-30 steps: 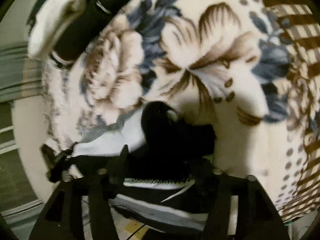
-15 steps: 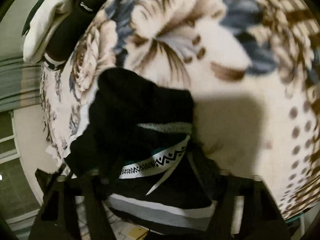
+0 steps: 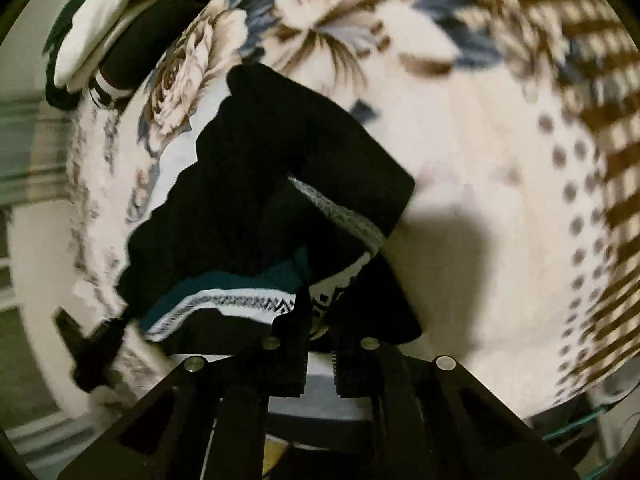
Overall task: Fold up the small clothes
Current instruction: 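Fold the held edge over with the right gripper while the left gripper grips the grey cuff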
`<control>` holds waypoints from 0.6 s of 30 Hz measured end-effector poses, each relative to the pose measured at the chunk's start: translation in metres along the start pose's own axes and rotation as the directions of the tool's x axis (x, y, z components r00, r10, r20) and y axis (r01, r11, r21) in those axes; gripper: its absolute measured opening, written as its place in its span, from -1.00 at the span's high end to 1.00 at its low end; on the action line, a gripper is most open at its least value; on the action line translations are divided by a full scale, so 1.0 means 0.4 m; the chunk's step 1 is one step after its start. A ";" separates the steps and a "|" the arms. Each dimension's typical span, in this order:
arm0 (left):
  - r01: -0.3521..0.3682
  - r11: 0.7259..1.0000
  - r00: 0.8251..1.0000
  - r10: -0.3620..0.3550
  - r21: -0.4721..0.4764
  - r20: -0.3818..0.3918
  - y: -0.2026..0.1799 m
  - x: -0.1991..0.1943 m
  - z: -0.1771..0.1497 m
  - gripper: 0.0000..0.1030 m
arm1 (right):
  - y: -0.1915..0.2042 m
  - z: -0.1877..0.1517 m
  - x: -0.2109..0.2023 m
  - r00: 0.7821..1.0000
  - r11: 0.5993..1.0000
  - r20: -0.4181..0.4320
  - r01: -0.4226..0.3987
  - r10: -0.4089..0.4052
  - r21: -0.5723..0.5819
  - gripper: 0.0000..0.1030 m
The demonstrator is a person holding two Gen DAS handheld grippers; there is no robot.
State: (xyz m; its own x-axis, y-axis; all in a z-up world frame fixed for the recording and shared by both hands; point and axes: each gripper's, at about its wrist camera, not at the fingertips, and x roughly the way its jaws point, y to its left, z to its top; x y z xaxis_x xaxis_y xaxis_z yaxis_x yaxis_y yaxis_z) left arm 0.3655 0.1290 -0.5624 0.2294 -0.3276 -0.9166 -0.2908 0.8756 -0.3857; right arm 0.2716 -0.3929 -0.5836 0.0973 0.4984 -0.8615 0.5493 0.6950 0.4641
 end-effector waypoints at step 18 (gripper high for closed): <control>-0.013 0.976 0.995 0.034 -0.216 0.093 0.046 -0.006 -0.107 0.93 | -0.004 -0.044 0.078 0.991 0.979 0.075 -0.123 0.112 0.162 0.84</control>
State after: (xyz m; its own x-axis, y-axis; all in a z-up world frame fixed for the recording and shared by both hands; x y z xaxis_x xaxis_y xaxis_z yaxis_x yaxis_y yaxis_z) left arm 0.3198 0.1305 -0.5718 0.3050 -0.2635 -0.9152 -0.4877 0.7822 -0.3878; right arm 0.2590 -0.3694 -0.6076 0.2201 0.5332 -0.8169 0.6600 0.5353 0.5272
